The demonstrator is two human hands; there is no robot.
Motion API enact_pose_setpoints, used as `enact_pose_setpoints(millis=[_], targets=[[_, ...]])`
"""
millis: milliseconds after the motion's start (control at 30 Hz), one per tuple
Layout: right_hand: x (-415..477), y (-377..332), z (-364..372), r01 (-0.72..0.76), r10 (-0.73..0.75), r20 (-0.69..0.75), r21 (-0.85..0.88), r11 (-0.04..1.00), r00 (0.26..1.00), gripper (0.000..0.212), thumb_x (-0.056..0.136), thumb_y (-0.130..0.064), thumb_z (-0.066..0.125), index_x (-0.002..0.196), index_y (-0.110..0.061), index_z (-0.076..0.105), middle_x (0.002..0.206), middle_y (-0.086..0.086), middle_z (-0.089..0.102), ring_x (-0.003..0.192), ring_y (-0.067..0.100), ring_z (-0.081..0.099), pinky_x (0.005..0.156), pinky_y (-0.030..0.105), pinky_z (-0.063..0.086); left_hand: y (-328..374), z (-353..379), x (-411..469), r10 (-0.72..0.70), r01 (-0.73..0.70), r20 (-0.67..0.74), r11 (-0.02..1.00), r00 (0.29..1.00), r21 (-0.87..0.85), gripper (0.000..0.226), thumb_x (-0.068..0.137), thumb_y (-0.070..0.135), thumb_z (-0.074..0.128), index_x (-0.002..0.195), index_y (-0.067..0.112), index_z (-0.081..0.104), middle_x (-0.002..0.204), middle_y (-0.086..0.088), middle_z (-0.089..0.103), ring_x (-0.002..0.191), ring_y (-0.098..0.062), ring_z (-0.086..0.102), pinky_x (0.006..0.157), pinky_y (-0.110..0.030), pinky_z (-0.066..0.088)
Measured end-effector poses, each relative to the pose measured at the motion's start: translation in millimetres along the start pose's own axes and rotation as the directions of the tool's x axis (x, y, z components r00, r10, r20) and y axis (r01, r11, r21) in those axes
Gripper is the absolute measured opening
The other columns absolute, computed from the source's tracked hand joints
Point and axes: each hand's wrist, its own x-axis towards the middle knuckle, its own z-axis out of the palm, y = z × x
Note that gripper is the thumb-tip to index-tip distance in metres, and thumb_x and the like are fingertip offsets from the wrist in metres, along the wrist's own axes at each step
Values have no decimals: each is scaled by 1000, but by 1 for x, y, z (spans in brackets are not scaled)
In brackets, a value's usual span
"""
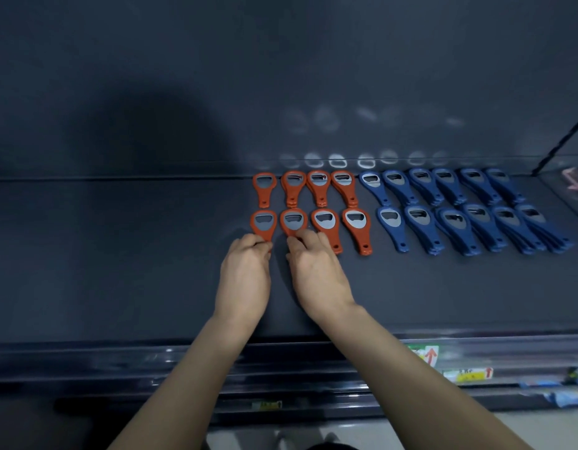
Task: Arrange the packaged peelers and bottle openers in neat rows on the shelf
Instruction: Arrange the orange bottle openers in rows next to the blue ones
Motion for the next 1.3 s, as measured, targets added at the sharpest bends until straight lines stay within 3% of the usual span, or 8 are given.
enact_pose_setpoints(millis=[300,400,467,567,667,800,967,1300], targets=[[-3,2,-6,31,-30,-15,16,999,999,23,95,-11,48,112,-1,59,121,13,52,111,29,44,89,35,41,1,-2,-1,-10,10,-10,1000,1000,7,18,84,-4,60,99,-2,70,102,-15,65,92,-32,57,81,-37,47],[-8,10,-21,-18,27,-148,64,998,989,16,86,-4,59,100,2,65,102,16,62,96,35,55,79,37,48,6,-2,-1,13,-13,-44,1000,999,0,18,82,-1,63,99,0,68,101,-12,64,93,-30,56,82,-31,43],[-11,22,-30,-121,143,-231,108,987,962,14,83,-2,63,96,2,65,93,17,63,89,35,56,73,35,47,11,-1,-1,32,-33,-36,999,999,-41,17,81,2,66,98,2,69,98,-9,64,95,-26,54,82,-25,41],[-18,36,-35,-283,313,-174,175,943,934,15,88,-11,59,101,-2,61,98,14,61,94,31,53,72,32,38,16,2,-1,35,-34,17,995,999,-89,19,80,6,69,99,5,68,98,-4,61,96,-20,51,82,-22,39],[-24,38,-28,-344,375,-136,208,916,917,17,90,-16,58,102,-5,58,100,11,60,95,27,51,73,29,35,18,4,-2,47,-45,23,995,999,-91,19,79,6,70,98,6,68,96,-3,61,96,-20,50,82,-21,38],[-20,36,-20,-365,387,-113,176,914,915,22,89,-20,60,104,-6,55,104,11,58,98,25,48,72,25,30,17,6,-3,51,-48,27,995,998,-88,19,80,3,68,99,5,68,96,-4,61,95,-20,51,83,-20,38],[-12,30,-16,-368,386,-119,151,917,915,25,89,-23,60,104,-5,52,105,13,56,100,26,47,79,30,37,17,7,-4,58,-57,11,995,998,-83,19,78,0,69,96,4,69,93,-6,62,92,-23,52,82,-17,33],[-8,25,-11,-382,398,-127,132,915,909,12,92,-13,47,102,-7,48,108,12,55,103,25,46,86,29,34,16,9,-5,82,-81,2,994,997,-70,16,79,1,68,95,5,68,92,-6,61,92,-22,51,83,-19,36]])
